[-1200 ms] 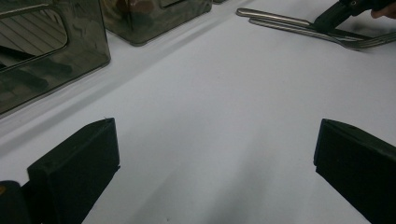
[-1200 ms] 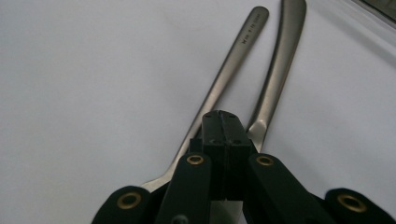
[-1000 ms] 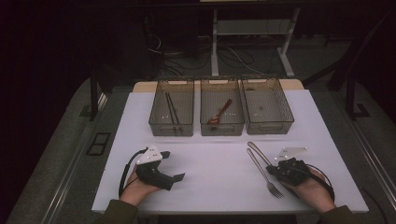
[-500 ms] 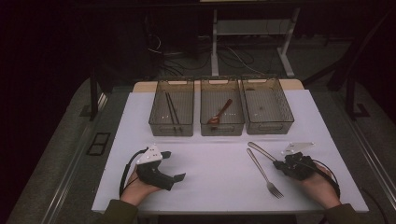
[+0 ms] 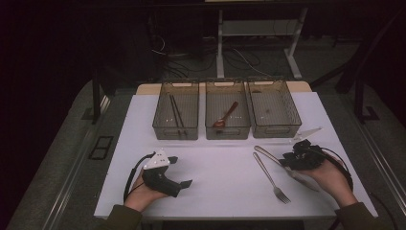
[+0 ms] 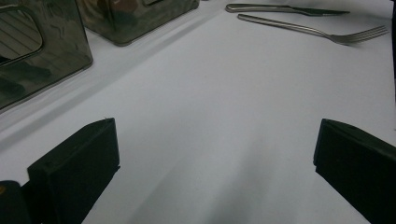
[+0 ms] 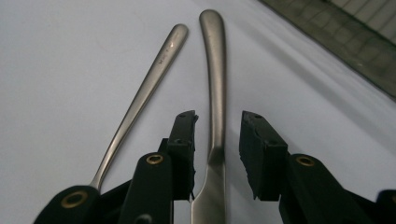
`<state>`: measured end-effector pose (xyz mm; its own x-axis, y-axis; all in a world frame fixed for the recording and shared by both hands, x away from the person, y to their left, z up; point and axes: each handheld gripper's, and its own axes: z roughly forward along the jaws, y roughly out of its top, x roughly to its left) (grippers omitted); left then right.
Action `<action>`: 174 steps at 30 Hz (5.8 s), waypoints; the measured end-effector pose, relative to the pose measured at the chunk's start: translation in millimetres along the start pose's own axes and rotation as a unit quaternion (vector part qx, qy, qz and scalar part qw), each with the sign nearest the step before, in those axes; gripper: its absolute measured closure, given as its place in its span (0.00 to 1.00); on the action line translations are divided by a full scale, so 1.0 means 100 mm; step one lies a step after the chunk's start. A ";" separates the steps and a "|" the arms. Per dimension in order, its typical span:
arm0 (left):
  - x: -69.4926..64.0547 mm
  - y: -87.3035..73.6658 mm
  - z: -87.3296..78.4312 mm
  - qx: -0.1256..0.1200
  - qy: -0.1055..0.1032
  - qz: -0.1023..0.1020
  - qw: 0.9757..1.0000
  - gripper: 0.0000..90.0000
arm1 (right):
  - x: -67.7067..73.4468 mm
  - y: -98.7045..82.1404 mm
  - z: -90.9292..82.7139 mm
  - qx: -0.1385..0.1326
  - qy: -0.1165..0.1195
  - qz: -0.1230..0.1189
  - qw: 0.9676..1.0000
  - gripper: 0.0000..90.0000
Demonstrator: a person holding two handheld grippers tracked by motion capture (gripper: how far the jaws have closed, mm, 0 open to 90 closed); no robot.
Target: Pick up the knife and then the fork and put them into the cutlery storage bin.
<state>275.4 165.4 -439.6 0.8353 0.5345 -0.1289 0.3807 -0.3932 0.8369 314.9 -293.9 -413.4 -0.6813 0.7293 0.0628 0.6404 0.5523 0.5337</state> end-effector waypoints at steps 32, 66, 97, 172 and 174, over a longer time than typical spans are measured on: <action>0.01 0.00 -0.01 -0.002 -0.004 0.003 1.000 0.05 | 0.06 0.48 0.39 0.203 -0.021 -0.046 0.978 0.86; 0.02 0.02 0.03 -0.027 -0.001 0.002 1.000 0.00 | -0.18 0.36 -0.13 0.025 0.004 0.011 1.000 0.87; 0.01 0.03 0.01 -0.017 -0.007 -0.004 1.000 0.00 | -0.51 0.51 -0.55 -0.179 0.007 0.086 0.980 0.87; -0.02 0.00 0.01 -0.013 -0.019 -0.002 1.000 0.00 | -1.35 1.29 0.28 -0.113 -0.051 0.111 0.986 0.62; -0.02 0.00 0.01 -0.012 -0.019 -0.002 1.000 0.00 | -1.34 1.28 0.25 -0.122 -0.048 0.114 0.985 0.55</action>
<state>274.5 163.6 -439.6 0.8488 0.5065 -0.1515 0.3744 -0.3736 0.8487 496.9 -311.3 -374.5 -0.4855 0.8645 0.1305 0.6600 0.2645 0.7032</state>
